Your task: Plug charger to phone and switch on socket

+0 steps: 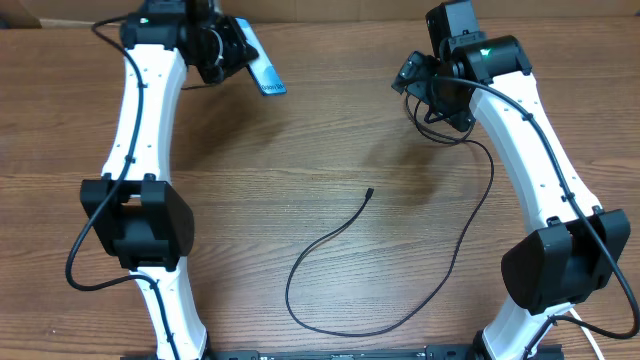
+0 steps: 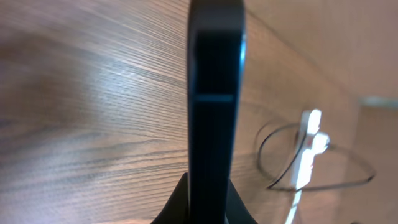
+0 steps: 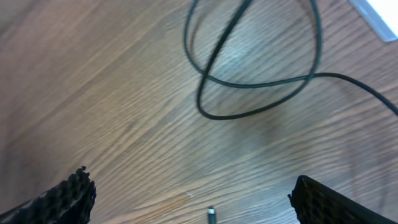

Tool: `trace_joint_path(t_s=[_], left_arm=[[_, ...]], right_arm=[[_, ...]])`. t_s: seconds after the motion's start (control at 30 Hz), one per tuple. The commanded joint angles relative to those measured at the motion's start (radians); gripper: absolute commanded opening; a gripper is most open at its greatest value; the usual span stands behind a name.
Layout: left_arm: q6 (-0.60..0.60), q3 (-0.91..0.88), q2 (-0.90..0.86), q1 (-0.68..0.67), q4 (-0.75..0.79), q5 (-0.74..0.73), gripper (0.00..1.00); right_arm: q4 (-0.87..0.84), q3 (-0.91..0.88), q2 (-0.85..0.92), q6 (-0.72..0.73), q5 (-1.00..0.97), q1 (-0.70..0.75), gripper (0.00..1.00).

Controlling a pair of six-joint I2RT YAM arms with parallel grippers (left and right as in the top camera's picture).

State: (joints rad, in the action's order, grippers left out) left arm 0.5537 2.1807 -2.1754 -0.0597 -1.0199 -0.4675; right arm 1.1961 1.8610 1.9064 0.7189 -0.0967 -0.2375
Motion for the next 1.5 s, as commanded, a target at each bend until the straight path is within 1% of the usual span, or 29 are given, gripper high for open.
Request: trace_joint_path(t_s=[0.0, 0.1, 0.27, 0.33, 0.43, 0.5, 0.67, 0.8, 0.93, 1.0, 1.07, 1.13, 1.17, 1.2, 1.3, 1.4, 1.47], left_arm=[[-0.158, 0.008, 0.011, -0.031, 0.002, 0.006, 0.04], [-0.182, 0.008, 0.039, -0.035, -0.019, 0.003, 0.04], [-0.293, 0.008, 0.126, -0.037, -0.093, 0.009, 0.04], [-0.323, 0.008, 0.158, -0.041, -0.127, 0.042, 0.04], [-0.323, 0.008, 0.189, -0.049, -0.183, 0.144, 0.04], [-0.327, 0.008, 0.195, -0.052, -0.216, 0.163, 0.04], [-0.351, 0.008, 0.195, -0.054, -0.281, 0.159, 0.04], [-0.359, 0.007, 0.195, -0.054, -0.322, 0.153, 0.04], [-0.358, 0.007, 0.193, -0.054, -0.311, 0.071, 0.04], [-0.348, 0.007, 0.19, -0.055, -0.3, 0.081, 0.04], [-0.34, 0.007, 0.184, -0.061, -0.29, 0.136, 0.04], [-0.304, 0.006, 0.18, -0.066, -0.291, 0.201, 0.04], [-0.285, 0.006, 0.179, -0.068, -0.293, 0.225, 0.04], [-0.262, 0.006, 0.178, -0.069, -0.297, 0.241, 0.04], [-0.239, 0.006, 0.175, -0.077, -0.297, 0.247, 0.04], [-0.239, 0.006, 0.174, -0.079, -0.29, 0.254, 0.04], [-0.239, 0.006, 0.174, -0.079, -0.291, 0.258, 0.04]], right_arm=[[0.002, -0.021, -0.039, -0.018, -0.045, -0.002, 1.0], [0.005, -0.031, -0.038, -0.018, -0.048, -0.002, 1.0], [0.003, -0.043, -0.038, -0.017, -0.122, -0.002, 1.0], [-0.002, -0.043, -0.038, -0.017, -0.15, -0.002, 1.0], [-0.011, -0.044, -0.038, -0.017, -0.165, -0.002, 1.0], [-0.026, -0.051, -0.038, -0.017, -0.165, -0.002, 1.0], [-0.077, -0.09, -0.033, -0.016, -0.164, -0.002, 1.0], [-0.084, -0.134, -0.03, -0.017, -0.147, -0.002, 1.0], [-0.097, -0.188, -0.03, -0.017, -0.064, -0.002, 1.0], [-0.105, -0.218, -0.03, -0.017, -0.003, -0.003, 1.0], [-0.115, -0.248, -0.03, -0.017, 0.055, -0.003, 0.94], [-0.127, -0.284, -0.03, -0.017, 0.114, -0.004, 0.88], [-0.13, -0.301, -0.03, -0.017, 0.143, -0.005, 0.82], [-0.132, -0.316, -0.03, -0.017, 0.172, -0.007, 0.78], [-0.148, -0.372, -0.03, -0.017, 0.256, -0.027, 0.72], [-0.177, -0.43, -0.03, -0.016, 0.305, -0.056, 0.64], [-0.205, -0.472, -0.03, -0.004, 0.327, -0.079, 0.61]])
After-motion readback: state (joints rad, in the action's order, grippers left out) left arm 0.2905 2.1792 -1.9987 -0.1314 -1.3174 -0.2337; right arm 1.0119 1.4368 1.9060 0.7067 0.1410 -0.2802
